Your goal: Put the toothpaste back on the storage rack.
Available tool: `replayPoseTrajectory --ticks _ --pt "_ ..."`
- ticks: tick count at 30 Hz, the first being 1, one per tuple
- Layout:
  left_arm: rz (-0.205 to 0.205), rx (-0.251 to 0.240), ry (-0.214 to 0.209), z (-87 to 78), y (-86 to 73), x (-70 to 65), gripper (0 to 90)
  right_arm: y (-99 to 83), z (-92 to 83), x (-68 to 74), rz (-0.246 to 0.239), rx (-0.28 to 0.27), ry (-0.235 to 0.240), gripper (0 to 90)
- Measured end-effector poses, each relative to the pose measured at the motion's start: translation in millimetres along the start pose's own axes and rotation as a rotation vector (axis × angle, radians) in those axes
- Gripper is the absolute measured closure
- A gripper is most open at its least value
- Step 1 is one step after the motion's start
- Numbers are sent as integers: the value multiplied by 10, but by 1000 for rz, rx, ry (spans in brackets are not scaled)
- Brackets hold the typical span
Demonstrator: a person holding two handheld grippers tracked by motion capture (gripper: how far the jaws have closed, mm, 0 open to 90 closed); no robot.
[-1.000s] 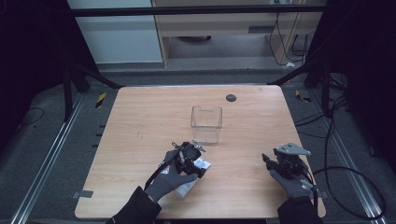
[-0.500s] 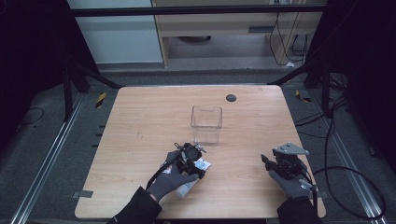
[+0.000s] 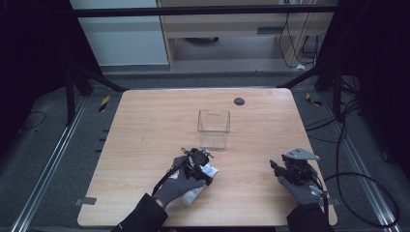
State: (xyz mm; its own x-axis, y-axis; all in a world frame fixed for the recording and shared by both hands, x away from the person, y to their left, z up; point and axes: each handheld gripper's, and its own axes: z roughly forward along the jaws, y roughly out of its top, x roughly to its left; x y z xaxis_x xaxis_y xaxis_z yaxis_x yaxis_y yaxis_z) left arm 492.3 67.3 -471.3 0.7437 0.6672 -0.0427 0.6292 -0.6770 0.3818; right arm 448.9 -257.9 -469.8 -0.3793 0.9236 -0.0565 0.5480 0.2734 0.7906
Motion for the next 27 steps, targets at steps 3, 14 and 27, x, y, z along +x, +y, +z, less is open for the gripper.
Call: replayPoseTrajectory --ticks 3,14,27 --pt "1 10 -3 14 2 -2 308 1 0 3 0 -1 1 470" --pt "-4 22 11 1 17 -60 409 2 -2 4 0 -1 -4 470" --pt "7 24 -54 -240 -53 18 656 -2 -20 -10 4 -1 -6 472"
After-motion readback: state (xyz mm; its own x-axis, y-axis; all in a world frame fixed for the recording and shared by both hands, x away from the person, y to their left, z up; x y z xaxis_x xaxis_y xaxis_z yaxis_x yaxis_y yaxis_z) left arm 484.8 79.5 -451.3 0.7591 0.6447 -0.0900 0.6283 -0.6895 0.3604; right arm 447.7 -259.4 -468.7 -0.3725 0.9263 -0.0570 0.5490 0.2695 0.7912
